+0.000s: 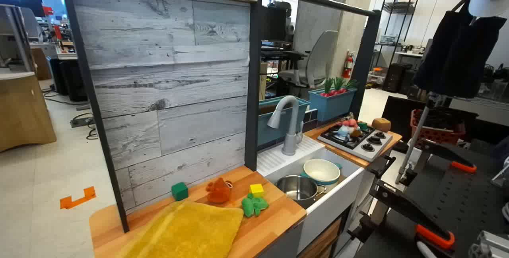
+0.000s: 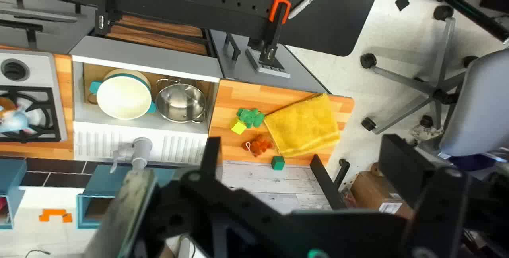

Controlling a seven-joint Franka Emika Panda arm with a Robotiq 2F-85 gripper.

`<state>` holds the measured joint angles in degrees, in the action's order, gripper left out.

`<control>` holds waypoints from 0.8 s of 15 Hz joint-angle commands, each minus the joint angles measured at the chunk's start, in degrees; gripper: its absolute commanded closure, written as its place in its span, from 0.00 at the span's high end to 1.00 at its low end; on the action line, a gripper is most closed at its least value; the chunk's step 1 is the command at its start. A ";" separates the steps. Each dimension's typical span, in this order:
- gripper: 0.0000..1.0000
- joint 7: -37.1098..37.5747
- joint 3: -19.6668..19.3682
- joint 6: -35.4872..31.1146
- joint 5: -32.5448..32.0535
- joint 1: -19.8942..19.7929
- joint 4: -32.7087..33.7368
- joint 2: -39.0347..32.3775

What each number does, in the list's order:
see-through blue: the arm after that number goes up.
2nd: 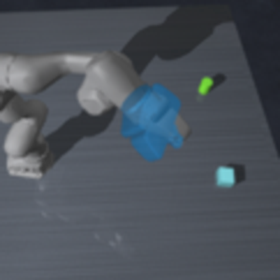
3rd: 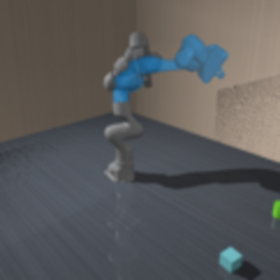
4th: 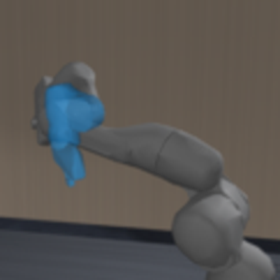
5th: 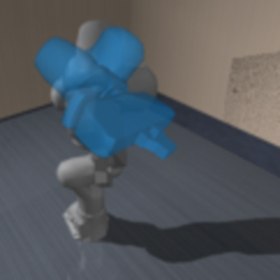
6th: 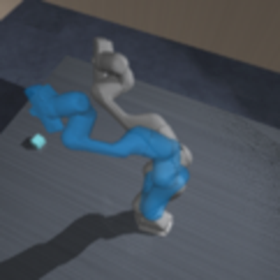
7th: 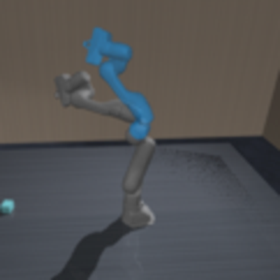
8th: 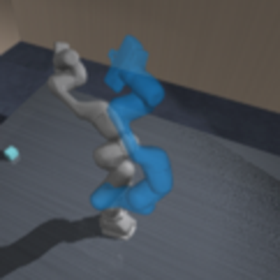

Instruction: Pick up all the plush toys from the counter and the stove, then wipe the counter

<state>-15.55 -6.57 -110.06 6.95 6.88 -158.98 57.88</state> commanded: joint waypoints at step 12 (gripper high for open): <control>1.00 -5.11 -2.24 -10.87 -1.18 0.48 0.00 -8.68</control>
<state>-17.45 -7.12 -115.03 6.64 6.80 -159.04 57.45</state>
